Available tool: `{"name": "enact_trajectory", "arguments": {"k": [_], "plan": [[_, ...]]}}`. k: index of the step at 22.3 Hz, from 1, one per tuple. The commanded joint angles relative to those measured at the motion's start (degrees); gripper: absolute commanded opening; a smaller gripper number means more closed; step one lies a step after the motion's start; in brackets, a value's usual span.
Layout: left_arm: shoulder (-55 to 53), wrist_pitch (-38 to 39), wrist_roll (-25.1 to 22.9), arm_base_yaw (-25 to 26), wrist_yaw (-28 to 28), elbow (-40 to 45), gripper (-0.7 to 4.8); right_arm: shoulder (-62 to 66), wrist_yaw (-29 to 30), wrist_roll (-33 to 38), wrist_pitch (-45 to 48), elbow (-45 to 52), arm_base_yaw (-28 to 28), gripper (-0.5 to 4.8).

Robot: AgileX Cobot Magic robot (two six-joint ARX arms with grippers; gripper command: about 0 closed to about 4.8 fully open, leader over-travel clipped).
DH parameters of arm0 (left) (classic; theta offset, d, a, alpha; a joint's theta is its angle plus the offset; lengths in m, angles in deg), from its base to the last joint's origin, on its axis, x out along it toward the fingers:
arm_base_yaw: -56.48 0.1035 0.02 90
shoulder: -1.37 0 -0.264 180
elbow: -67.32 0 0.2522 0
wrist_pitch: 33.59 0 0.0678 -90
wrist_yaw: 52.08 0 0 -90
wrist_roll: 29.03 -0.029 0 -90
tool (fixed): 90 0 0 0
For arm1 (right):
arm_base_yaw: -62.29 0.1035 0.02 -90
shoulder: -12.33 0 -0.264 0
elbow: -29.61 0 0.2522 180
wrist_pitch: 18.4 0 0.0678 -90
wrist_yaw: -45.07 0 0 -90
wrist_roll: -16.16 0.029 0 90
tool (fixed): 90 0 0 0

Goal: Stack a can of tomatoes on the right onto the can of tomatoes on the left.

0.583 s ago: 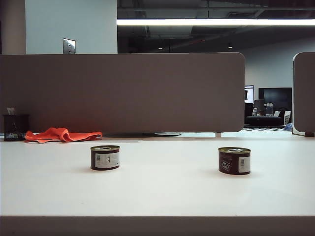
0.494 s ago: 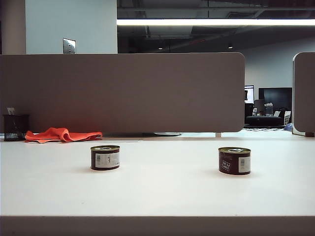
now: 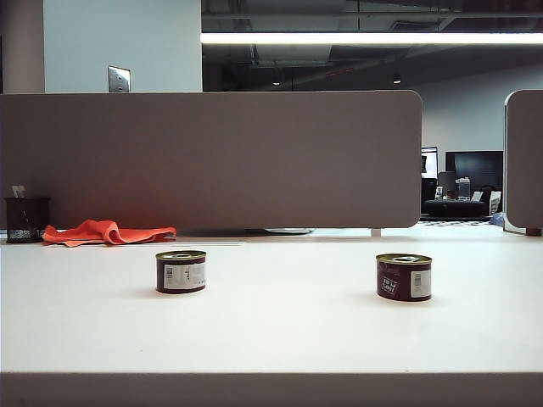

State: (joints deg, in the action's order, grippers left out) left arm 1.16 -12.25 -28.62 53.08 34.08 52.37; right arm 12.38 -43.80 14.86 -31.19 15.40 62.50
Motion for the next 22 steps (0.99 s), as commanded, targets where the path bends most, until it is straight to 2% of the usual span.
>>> {"name": "enact_trajectory", "arguments": {"k": [1,7,14,19,22], "plan": [[0.04,-3.85,3.61,0.09,0.0,-7.34,-0.06,-0.13,-2.4,7.52,4.0,-4.37,0.04,-0.03],[-3.72,1.07,-0.26,0.11,0.57,-19.32,-0.06,0.13,-2.69,7.06,2.97,-13.92,0.02,-0.03],[-15.78,2.82,-0.66,0.11,8.2,-29.33,-0.06,2.91,-5.33,7.04,-5.55,-23.32,0.0,-0.03],[-26.08,6.88,-1.25,0.09,13.97,-37.24,-0.06,10.1,-4.85,6.99,-5.68,-29.35,0.02,-0.04],[-34.6,10.8,-3.45,-1.38,16.37,-44.7,-0.06,21.09,-4.81,6.84,-10.08,-39.12,0.04,-0.04]]}}
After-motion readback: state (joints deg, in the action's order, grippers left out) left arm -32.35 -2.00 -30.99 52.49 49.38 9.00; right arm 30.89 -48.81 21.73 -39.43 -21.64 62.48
